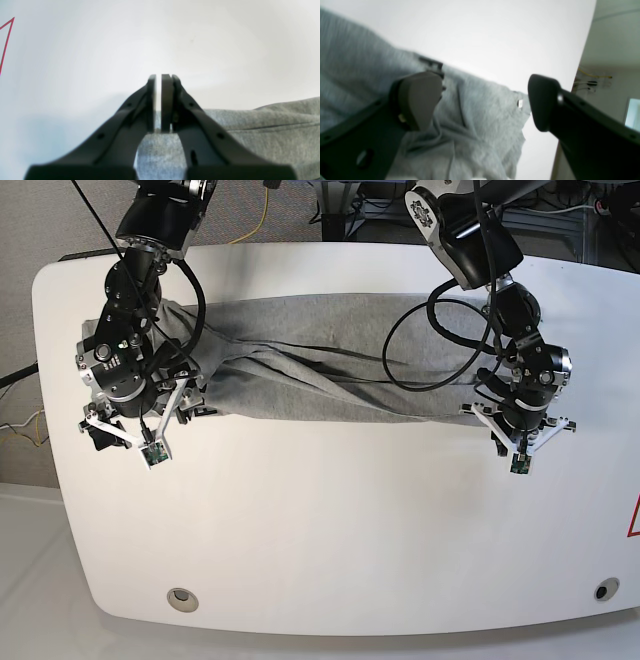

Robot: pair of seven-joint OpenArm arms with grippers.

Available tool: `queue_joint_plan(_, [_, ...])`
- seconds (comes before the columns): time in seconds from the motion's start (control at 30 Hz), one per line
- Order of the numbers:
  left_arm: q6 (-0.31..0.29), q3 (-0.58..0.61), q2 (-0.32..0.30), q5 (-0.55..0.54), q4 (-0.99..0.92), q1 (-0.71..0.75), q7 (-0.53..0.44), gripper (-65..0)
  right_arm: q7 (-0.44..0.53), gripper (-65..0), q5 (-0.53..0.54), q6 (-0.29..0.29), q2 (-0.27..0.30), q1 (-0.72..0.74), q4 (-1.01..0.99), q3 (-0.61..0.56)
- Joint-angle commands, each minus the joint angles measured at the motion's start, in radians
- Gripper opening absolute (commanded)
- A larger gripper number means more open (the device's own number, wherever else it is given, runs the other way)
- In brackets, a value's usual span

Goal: Fold the T-shirt properly
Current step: 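Open the right gripper and lift it off the folded shirt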

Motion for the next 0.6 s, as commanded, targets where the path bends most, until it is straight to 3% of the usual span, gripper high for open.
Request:
queue_joint_plan(0.0, [0.008,0.007,-0.003,-0.017,0.022,-0.025,-0.028,-62.5,0.084,-9.1,-0.026,-0.035,0.006,0.017,-0.043,0.001])
queue_joint_plan(0.23, [0.008,0.010,-0.007,-0.017,0.022,-0.030,-0.033,-62.5,0.252,-8.9,-0.064,-0.114,0.006,0.040,-0.187,0.003])
queue_joint_plan(0.37, [0.011,0.033,-0.007,-0.012,0.025,-0.050,-0.033,-62.5,0.275,-8.9,-0.080,-0.152,0.008,0.074,-0.262,0.004])
queue_joint_plan(0.57, [0.011,0.035,-0.026,-0.009,0.025,-0.061,-0.033,-62.5,0.279,-8.9,-0.080,-0.166,0.006,0.097,-0.293,0.004])
